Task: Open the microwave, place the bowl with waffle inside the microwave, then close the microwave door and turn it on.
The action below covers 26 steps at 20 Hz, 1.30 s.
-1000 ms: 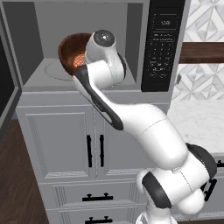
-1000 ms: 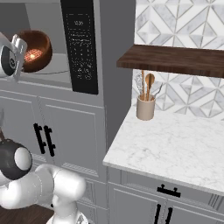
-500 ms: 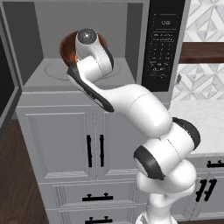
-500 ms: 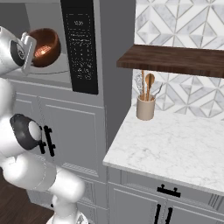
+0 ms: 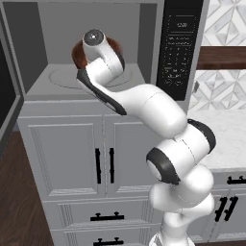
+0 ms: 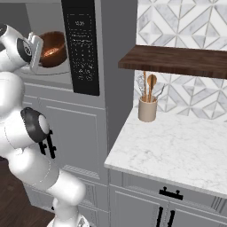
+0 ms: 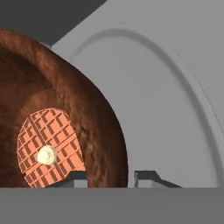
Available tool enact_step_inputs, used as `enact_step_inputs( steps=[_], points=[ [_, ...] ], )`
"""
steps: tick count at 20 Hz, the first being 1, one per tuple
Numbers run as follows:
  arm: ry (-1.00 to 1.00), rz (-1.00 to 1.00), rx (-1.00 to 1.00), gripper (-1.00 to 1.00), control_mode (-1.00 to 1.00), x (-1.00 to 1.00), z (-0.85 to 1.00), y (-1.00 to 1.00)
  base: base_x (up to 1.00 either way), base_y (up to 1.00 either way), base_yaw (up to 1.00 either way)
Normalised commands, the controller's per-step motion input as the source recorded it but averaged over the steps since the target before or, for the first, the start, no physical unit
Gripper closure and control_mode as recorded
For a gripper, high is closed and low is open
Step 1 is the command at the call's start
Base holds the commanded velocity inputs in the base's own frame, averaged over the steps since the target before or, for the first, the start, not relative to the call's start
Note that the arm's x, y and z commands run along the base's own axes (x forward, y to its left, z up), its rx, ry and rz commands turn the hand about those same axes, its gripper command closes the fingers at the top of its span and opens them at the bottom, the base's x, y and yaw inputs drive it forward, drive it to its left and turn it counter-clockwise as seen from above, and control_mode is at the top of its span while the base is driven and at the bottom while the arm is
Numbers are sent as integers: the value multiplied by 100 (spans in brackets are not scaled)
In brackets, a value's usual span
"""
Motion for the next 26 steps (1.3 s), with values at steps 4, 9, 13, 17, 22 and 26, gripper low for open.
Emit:
enact_step_inputs(
  steps=[4,9,13,17,22,26],
  points=[
    [-13,-8,2,-100,-100,0,-13,0,0,0,0],
    [-30,-5,11,-100,-100,-7,-5,16,0,0,0],
    [-50,0,16,-100,-100,-44,0,57,0,0,0],
    [-28,0,2,-100,-100,-98,0,51,0,0,0],
    [-1,0,-27,-100,-100,-100,0,50,0,0,0],
    [3,0,-46,-100,-100,-100,0,38,0,0,0]
  ],
)
